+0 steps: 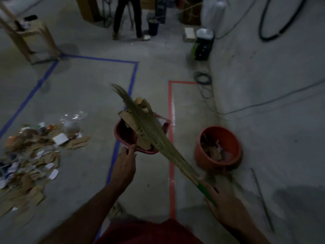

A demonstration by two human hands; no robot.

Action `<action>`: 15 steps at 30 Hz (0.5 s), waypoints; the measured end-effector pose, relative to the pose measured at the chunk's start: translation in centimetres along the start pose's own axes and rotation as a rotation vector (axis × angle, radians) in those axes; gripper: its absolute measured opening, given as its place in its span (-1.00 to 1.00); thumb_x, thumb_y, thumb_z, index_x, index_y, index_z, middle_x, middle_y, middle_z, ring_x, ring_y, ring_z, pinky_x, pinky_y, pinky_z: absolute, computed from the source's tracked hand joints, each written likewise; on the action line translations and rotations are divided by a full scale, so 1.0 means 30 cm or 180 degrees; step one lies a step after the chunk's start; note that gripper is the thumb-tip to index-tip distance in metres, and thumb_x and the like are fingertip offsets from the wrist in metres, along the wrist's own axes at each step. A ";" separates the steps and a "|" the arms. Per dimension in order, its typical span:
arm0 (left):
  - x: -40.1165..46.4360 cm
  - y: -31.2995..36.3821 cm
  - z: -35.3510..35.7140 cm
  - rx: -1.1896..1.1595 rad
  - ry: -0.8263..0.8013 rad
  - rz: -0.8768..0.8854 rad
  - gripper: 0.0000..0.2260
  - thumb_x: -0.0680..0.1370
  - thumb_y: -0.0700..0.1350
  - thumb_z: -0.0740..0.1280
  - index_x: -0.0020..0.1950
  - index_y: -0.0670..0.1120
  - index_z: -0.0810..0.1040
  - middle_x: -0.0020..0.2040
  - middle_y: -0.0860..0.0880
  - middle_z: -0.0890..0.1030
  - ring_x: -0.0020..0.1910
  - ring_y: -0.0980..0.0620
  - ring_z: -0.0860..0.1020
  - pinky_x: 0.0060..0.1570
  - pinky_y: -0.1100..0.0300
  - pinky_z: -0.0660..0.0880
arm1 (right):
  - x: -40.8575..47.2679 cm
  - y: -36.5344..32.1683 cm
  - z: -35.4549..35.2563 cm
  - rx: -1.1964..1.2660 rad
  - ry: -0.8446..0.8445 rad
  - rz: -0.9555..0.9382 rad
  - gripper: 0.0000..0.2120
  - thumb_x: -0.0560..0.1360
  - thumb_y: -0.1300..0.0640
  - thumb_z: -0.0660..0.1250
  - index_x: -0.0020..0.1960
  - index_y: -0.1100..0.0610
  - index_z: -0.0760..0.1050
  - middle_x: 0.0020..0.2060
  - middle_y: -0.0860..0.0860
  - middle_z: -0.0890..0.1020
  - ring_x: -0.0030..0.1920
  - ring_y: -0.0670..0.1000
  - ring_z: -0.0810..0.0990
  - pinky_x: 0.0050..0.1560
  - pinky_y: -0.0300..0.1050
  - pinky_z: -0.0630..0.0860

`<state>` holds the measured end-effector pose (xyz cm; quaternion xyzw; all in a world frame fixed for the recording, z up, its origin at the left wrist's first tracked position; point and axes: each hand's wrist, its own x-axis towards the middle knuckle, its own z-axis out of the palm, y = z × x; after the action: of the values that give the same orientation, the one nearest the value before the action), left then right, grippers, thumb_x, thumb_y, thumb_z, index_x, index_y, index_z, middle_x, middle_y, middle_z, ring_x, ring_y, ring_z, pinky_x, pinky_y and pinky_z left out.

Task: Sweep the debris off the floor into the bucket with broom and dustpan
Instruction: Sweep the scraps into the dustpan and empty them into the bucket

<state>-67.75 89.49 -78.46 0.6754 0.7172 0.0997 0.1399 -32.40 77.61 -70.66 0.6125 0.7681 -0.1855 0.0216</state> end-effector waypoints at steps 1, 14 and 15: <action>-0.001 0.081 0.037 0.0026 -0.0027 0.0083 -0.63 0.66 -0.07 0.23 0.46 0.00 0.27 0.09 -0.16 0.45 -0.16 -0.12 0.48 -0.28 0.02 0.49 | -0.057 0.054 0.002 0.0071 0.0093 0.0115 -0.35 0.54 -0.20 0.08 0.54 -0.40 -0.16 0.00 0.01 0.54 -0.16 0.07 0.57 -0.25 -0.03 0.52; -0.021 0.869 0.357 -0.0028 -0.0781 0.0987 -0.60 0.63 -0.14 0.25 0.47 -0.06 0.34 0.14 -0.17 0.44 -0.03 -0.16 0.48 -0.23 0.07 0.35 | -0.463 0.507 -0.078 0.0332 -0.0377 0.1437 -0.14 0.50 -0.08 0.38 0.52 -0.44 -0.16 -0.19 -0.18 0.34 -0.49 -0.16 0.24 -0.57 -0.33 0.10; -0.006 0.908 0.380 -0.0040 -0.0843 0.1015 -0.59 0.63 -0.15 0.25 0.49 -0.07 0.33 0.18 -0.19 0.44 0.02 -0.18 0.49 -0.18 0.05 0.38 | -0.467 0.538 -0.062 0.0224 -0.0302 0.1453 -0.14 0.54 -0.10 0.31 0.47 -0.48 -0.30 -0.17 -0.17 0.35 -0.44 -0.14 0.29 -0.54 -0.32 0.15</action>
<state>-38.29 90.63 -80.15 0.7867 0.5759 0.0354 0.2196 -13.24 68.03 -69.45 0.7612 0.6009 -0.2311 0.0777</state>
